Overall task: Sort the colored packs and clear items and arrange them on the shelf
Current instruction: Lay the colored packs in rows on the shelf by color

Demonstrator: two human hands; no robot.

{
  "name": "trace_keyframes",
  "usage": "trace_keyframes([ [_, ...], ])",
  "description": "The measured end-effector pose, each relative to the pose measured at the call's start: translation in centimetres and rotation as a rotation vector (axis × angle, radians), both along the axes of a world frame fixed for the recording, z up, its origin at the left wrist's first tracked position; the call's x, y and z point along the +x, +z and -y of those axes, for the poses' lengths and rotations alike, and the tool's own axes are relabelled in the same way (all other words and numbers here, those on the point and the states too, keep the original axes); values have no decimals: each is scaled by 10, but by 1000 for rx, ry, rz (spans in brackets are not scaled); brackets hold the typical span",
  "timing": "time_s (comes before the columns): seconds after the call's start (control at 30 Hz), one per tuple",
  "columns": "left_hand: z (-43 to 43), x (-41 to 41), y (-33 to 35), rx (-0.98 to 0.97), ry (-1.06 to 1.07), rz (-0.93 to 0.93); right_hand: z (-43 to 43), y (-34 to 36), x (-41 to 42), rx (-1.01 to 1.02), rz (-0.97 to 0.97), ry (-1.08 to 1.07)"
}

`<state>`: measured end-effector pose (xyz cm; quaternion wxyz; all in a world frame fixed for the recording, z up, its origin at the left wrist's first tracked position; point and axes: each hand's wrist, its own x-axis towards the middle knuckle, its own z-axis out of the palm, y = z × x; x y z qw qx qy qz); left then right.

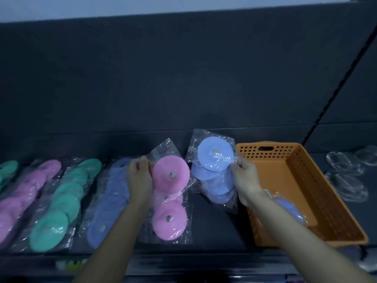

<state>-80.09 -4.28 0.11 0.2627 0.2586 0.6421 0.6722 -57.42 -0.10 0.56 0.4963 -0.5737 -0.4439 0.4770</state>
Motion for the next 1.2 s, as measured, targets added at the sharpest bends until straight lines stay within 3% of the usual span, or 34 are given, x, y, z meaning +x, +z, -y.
trace_keyframes([
  [0.17, 17, -11, -9, 1, 84, 168, 5, -22, -15, -144, 32, -11],
  [0.37, 38, -19, -19, -16, 26, 200, 8, -31, -14, -159, 208, -59],
  [0.53, 50, -19, -26, -79, -27, 232, 17, -37, -11, -92, 551, 46],
  [0.63, 55, -15, -27, -89, -15, 317, 31, -33, -14, 7, 768, 136],
  [0.73, 60, -11, -26, -68, -29, 400, 51, -29, -23, 374, 1069, 298],
  [0.77, 61, -9, -26, -59, -36, 420, 58, -27, -28, 412, 1050, 390],
  [0.87, 65, 0, -25, -41, -61, 481, 76, -27, -45, 265, 854, 649],
  [0.93, 71, 5, -29, -46, -107, 488, 82, -36, -50, 233, 858, 726],
  [1.03, 82, 2, -41, -163, -171, 353, 89, -49, -52, 287, 968, 821],
  [1.13, 92, -12, -52, -387, -259, -118, 93, -60, -52, 332, 1060, 936],
  [1.2, 97, -19, -56, -494, -309, -332, 94, -66, -54, 335, 1082, 974],
])
